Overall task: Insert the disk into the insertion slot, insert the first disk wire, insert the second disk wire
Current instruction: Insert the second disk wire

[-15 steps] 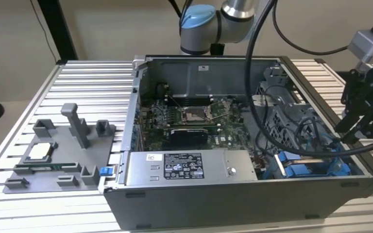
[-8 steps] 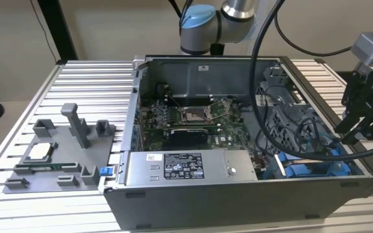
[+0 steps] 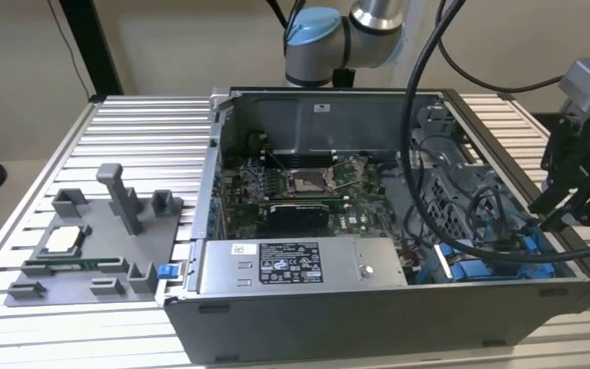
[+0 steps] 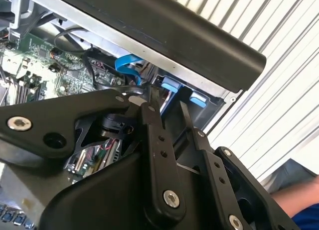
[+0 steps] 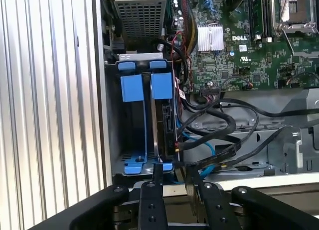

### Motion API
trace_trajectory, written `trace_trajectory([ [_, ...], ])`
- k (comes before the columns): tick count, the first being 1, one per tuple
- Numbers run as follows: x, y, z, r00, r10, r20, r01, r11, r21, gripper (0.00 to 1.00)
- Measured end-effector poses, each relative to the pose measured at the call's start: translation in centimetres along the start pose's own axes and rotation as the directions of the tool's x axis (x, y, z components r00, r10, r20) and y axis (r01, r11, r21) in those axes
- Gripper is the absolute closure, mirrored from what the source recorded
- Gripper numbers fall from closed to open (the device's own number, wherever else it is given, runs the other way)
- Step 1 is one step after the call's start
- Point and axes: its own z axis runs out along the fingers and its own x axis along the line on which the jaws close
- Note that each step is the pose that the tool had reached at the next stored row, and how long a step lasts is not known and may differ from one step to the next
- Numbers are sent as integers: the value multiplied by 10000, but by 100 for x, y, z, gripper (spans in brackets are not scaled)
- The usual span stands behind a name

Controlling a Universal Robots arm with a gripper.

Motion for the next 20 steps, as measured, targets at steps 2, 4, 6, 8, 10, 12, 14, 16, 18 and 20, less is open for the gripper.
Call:
trace_trajectory([
  [2, 5, -9, 10, 10000, -34, 34, 34, 10000, -17, 0],
  [4, 10, -19, 18, 10000, -70, 70, 70, 10000, -32, 0],
  [6, 13, -30, 23, 9999, -109, 100, 110, 9999, -42, 0],
  [8, 15, -36, 24, 9998, -167, 119, 168, 9998, -48, 0],
  [10, 15, -36, 24, 9997, -189, 121, 190, 9998, -49, 0],
  [12, 15, -37, 25, 9997, -192, 122, 193, 9998, -50, 0],
  [14, 15, -37, 25, 9997, -192, 121, 193, 9998, -50, 0],
  [16, 15, -37, 26, 9997, -193, 121, 194, 9998, -50, 0],
  [18, 16, -38, 35, 9997, -197, 127, 198, 9998, -50, 0],
  [20, 17, -39, 44, 9997, -206, 130, 206, 9998, -51, 0],
])
